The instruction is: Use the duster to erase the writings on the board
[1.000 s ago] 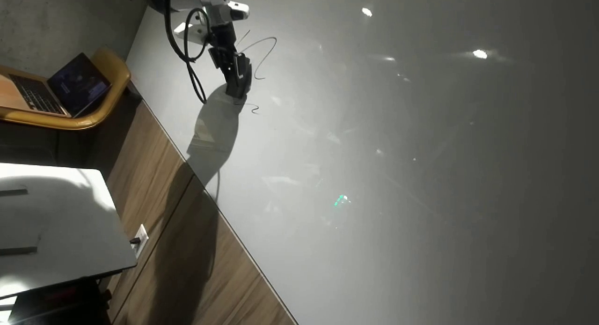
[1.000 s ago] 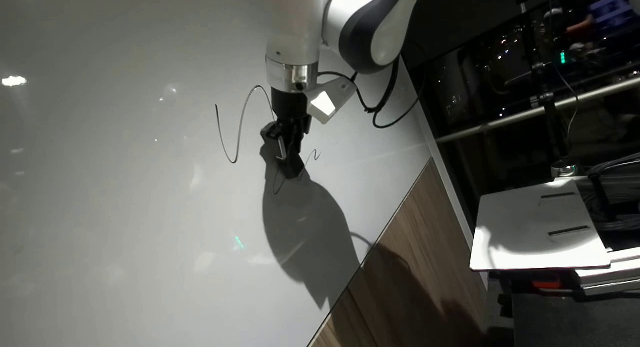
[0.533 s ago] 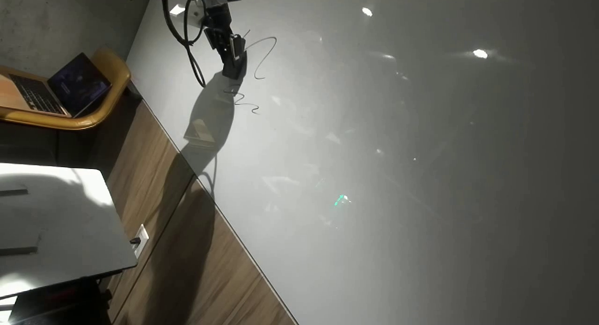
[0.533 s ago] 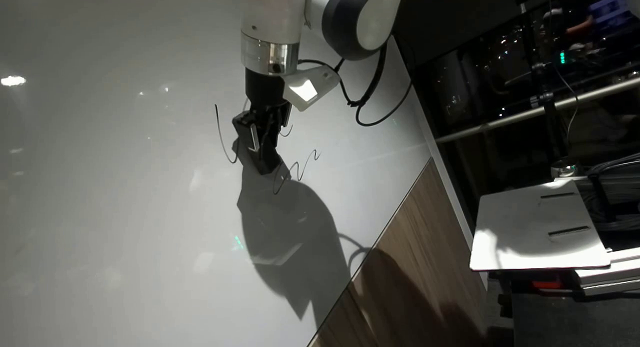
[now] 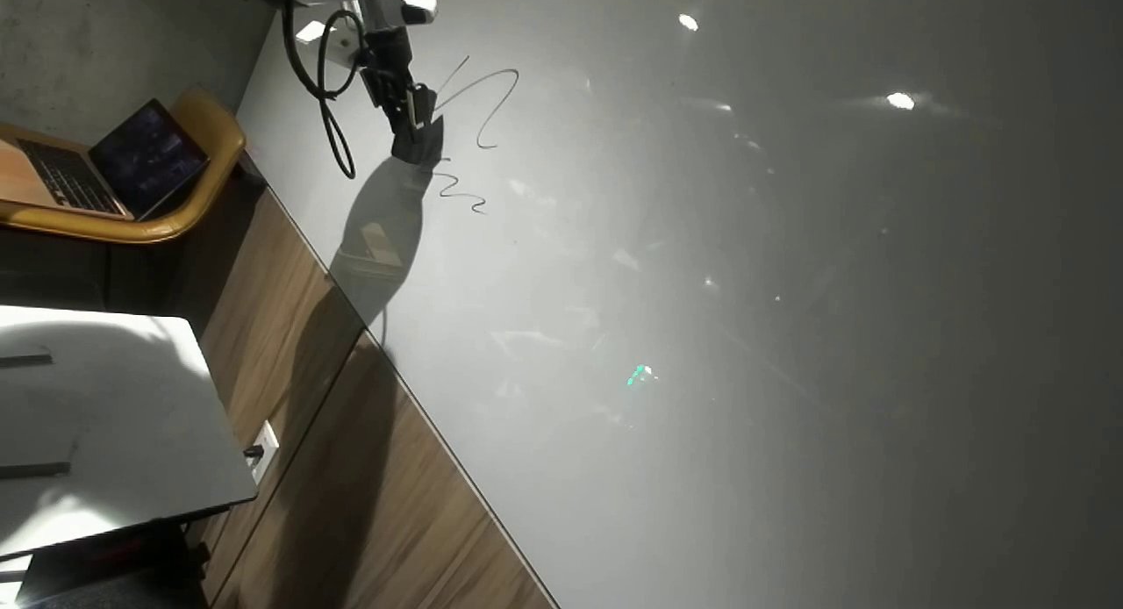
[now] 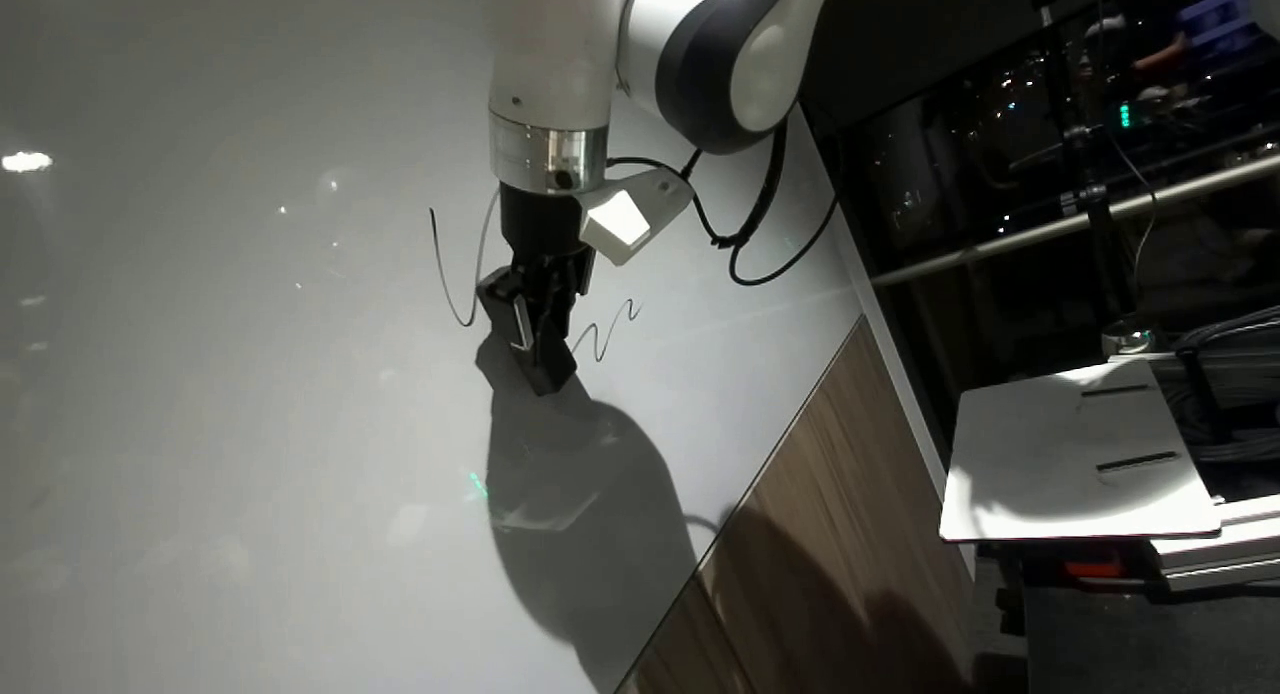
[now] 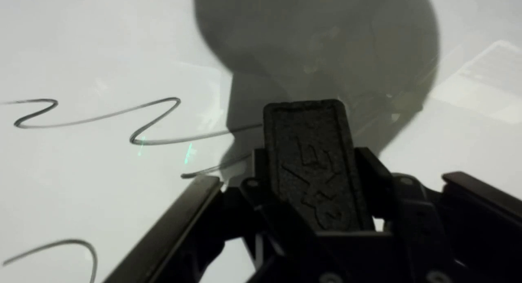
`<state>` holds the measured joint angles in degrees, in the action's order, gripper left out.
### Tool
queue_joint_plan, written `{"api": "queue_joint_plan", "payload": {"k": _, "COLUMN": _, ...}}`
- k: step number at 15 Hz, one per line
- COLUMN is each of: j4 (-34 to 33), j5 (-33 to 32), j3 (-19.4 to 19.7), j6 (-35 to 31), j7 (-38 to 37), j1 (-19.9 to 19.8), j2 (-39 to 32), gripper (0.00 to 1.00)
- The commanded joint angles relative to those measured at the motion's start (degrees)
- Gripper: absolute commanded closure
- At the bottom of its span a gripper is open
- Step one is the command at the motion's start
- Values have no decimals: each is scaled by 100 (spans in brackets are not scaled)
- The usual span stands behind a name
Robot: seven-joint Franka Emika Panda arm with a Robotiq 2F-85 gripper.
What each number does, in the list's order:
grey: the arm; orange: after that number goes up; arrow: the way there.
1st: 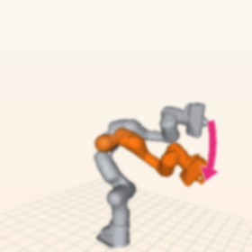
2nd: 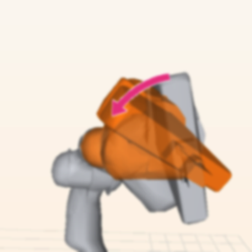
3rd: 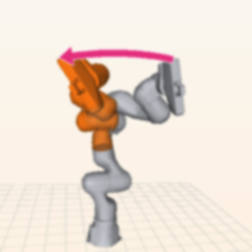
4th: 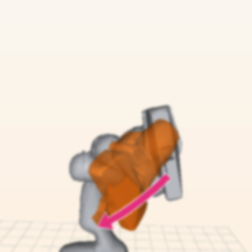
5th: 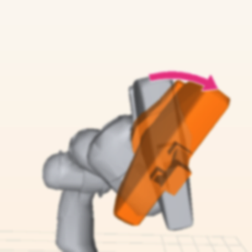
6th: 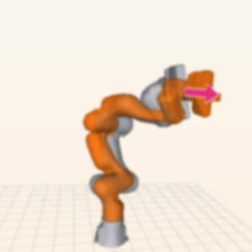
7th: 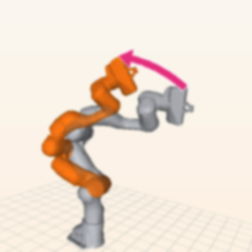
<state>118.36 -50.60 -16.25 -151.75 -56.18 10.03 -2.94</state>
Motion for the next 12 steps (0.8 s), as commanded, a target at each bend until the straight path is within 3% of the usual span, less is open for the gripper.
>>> {"api": "queue_joint_plan", "payload": {"k": 1, "j4": -190, "j5": -214, "j3": 78, "j6": 48, "j7": -108, "j1": -49, "j2": -220, "gripper": 70}}
{"api": "queue_joint_plan", "payload": {"k": 5, "j4": -479, "j5": -375, "j3": 335, "j6": -3, "j7": 25, "j1": -283, "j2": -421, "gripper": 70}}
{"api": "queue_joint_plan", "payload": {"k": 12, "j4": -291, "j5": -580, "j3": 650, "j6": -210, "j7": 182, "j1": -606, "j2": -299, "gripper": 70}}
